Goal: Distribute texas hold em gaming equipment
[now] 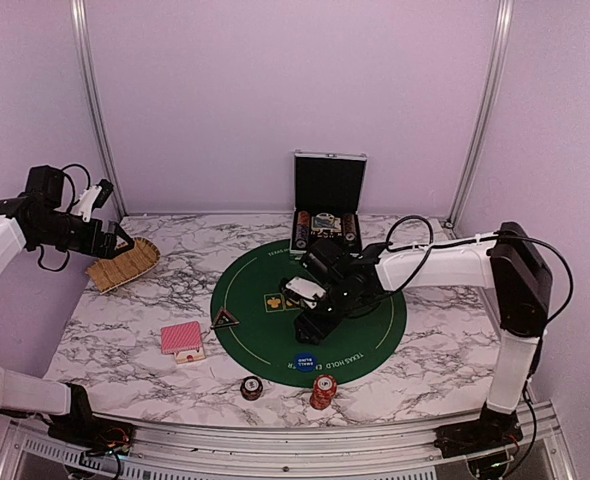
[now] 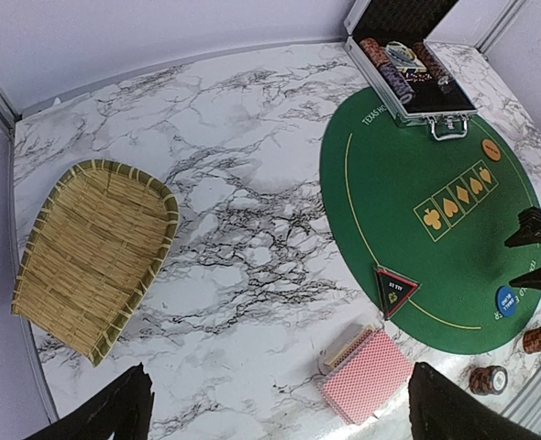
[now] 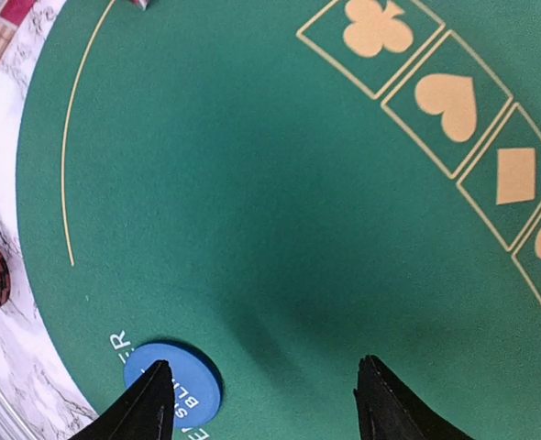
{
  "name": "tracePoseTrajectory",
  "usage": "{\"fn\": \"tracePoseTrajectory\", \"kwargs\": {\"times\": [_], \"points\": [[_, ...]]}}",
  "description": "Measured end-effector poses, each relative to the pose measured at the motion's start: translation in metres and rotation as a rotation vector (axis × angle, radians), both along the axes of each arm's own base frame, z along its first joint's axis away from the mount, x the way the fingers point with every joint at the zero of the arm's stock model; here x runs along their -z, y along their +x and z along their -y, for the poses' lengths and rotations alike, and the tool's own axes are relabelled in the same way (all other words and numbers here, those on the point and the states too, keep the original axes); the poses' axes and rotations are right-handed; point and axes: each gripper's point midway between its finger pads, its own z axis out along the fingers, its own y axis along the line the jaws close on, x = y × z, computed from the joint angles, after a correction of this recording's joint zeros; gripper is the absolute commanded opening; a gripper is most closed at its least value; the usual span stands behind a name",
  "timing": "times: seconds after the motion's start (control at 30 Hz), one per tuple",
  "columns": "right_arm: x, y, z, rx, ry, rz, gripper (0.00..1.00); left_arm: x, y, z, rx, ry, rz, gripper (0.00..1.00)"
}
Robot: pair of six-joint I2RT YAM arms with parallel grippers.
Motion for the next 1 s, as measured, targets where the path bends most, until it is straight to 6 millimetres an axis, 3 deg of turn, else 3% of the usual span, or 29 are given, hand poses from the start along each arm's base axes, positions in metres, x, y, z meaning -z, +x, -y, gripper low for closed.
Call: {"fn": "tracePoseTrajectory", "kwargs": {"times": [0.17,0.4,0.73,1.0], "points": [[0.014,-0.017,-0.002,-0.039,-0.058,-0.044,0.66,0.0,0.0,0.0,0.0,0.0,0.0,0.99],[0.019,-0.037,-0.014,-0.094,-0.096,-0.058,0.66,-0.001,-0.001,0.0,0.007,0.007,0.005,0.99],[0.034,-0.05,-0.016,-0.114,-0.2,-0.03,0.64,-0.002,-0.002,0.0,0.013,0.014,0.013,0.99],[0.034,-0.045,-0.011,-0.099,-0.236,0.009,0.54,-0.004,-0.002,0.0,0.014,0.016,0.02,0.99]]}}
